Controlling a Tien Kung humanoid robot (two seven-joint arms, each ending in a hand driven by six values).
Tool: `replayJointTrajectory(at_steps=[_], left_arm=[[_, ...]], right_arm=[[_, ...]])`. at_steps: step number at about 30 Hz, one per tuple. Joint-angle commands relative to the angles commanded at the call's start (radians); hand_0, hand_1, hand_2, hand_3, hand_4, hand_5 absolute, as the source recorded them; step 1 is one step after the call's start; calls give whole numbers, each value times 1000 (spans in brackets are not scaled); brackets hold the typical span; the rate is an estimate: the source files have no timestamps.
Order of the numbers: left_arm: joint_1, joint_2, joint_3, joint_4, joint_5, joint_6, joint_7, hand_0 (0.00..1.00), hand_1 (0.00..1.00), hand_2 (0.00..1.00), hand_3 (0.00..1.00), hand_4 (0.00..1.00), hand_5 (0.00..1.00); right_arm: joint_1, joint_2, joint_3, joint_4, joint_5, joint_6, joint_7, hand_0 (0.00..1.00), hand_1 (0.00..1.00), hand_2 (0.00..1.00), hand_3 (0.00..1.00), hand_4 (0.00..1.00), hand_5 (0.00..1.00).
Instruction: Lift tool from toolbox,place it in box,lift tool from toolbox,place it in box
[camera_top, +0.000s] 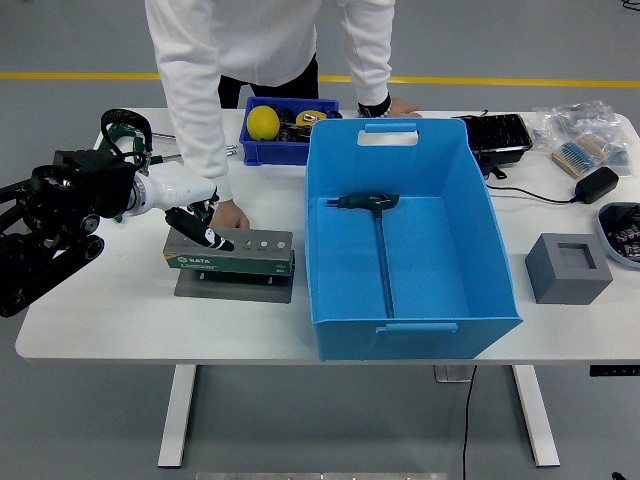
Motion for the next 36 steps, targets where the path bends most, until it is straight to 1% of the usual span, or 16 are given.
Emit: replayJointTrajectory(at_steps=[2, 3, 9, 10, 14, 15, 21, 22, 27, 28, 33, 34, 36], left_arm=[[0, 1, 0, 2, 0, -2, 1, 724, 562, 484, 456, 935, 923], [0, 1, 0, 4, 0, -1, 0, 714, 483, 393, 377, 935, 928], [-1, 1, 1, 14, 6, 5, -12, 714, 483, 393, 377, 935, 928], [-2, 1, 2, 16, 8, 8, -16, 671, 340, 273, 271, 934, 928], [-5, -3, 16, 24, 15, 21, -35, 671, 340, 273, 271, 934, 928], [-6, -4, 18, 26, 16, 23, -38, 593, 225, 185, 193, 933, 932], [-6, -6, 18, 38, 16, 28, -50, 593, 225, 185, 193, 933, 932], [-6, -6, 18, 41, 16, 30, -52, 439, 162, 139, 140, 931, 932], [-5, -5, 16, 51, 17, 46, -71, 439, 162, 139, 140, 931, 932], [-5, -5, 15, 53, 18, 51, -75, 346, 105, 104, 113, 929, 882], [-1, -3, 14, 65, 26, 91, -106, 346, 105, 104, 113, 929, 882], [0, -3, 15, 69, 27, 100, -113, 166, 15, 58, 72, 977, 680], [1, -4, 18, 81, 30, 126, -133, 166, 15, 58, 72, 977, 680]], right_arm=[[0, 0, 1, 0, -1, 0, 0, 683, 653, 710, 556, 788, 719], [0, 0, 0, 0, -1, 0, 0, 684, 653, 710, 556, 788, 719], [1, -1, -1, 0, 0, 1, 0, 684, 653, 710, 556, 788, 719], [1, -1, -1, 0, 1, 1, 1, 684, 653, 710, 557, 789, 718], [1, -1, 0, 0, 0, 1, 1, 684, 653, 710, 557, 789, 718], [1, -1, 0, 0, -1, 1, 1, 684, 653, 710, 556, 789, 720], [2, -2, -3, 0, 4, 1, 2, 684, 653, 710, 556, 789, 720], [2, -2, -3, 0, 6, 1, 3, 684, 653, 710, 556, 790, 720], [2, -2, -3, 0, 4, 1, 2, 684, 653, 710, 556, 790, 720], [2, -2, -3, 0, 4, 1, 2, 684, 653, 710, 556, 790, 720], [1, -2, -3, 0, 4, 0, 2, 684, 653, 710, 556, 790, 720], [1, -2, -2, 0, 4, 0, 2, 684, 652, 710, 556, 791, 721], [1, -1, -2, -1, 4, 0, 2, 684, 652, 710, 556, 791, 721]])
